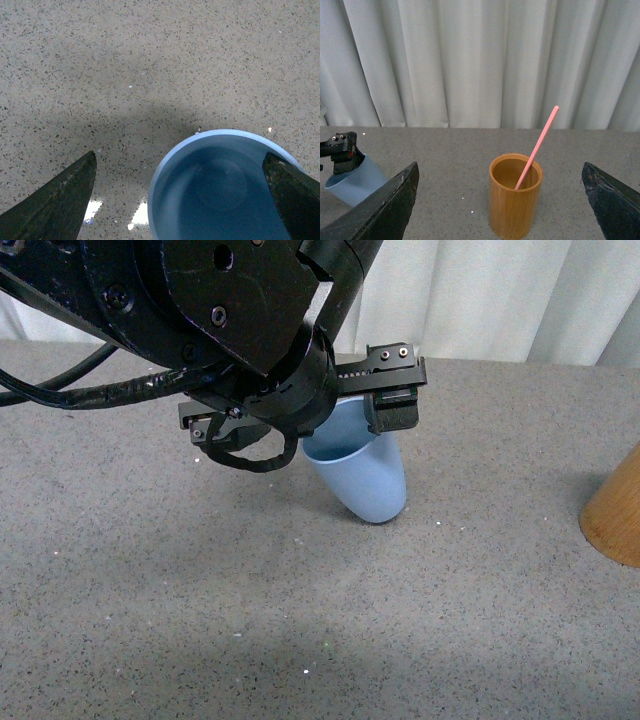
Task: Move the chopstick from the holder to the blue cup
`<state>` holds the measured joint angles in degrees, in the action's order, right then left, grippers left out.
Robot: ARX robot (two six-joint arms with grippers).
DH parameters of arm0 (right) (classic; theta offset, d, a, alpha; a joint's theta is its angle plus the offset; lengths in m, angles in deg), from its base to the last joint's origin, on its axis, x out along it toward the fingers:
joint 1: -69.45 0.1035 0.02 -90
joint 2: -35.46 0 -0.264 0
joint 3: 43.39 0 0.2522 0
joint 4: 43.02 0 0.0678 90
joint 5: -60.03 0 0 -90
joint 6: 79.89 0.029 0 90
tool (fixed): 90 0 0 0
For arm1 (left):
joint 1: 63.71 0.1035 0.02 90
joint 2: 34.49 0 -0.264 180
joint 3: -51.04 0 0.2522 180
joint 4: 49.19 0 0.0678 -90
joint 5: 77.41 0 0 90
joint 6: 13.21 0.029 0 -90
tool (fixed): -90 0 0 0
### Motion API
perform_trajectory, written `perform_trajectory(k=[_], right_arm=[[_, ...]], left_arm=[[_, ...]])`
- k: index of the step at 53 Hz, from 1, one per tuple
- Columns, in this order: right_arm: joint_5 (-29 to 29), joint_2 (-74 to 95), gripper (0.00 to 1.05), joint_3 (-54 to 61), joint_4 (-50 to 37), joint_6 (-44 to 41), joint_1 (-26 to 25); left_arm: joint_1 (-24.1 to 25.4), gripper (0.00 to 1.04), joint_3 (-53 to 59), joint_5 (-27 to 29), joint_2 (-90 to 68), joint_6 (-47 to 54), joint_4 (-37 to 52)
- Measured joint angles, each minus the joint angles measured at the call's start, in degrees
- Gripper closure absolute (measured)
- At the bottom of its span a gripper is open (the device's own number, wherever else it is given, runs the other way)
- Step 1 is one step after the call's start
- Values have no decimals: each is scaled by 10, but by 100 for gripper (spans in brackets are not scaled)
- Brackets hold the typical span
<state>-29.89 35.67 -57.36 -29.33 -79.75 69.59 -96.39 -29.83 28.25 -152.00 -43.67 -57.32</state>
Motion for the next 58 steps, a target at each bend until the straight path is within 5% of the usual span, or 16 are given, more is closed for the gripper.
perform_trajectory(k=[58], right_arm=[[0,0,10,0,0,0,0]], left_arm=[[-14,7,-6,-2,5,-15,-12]])
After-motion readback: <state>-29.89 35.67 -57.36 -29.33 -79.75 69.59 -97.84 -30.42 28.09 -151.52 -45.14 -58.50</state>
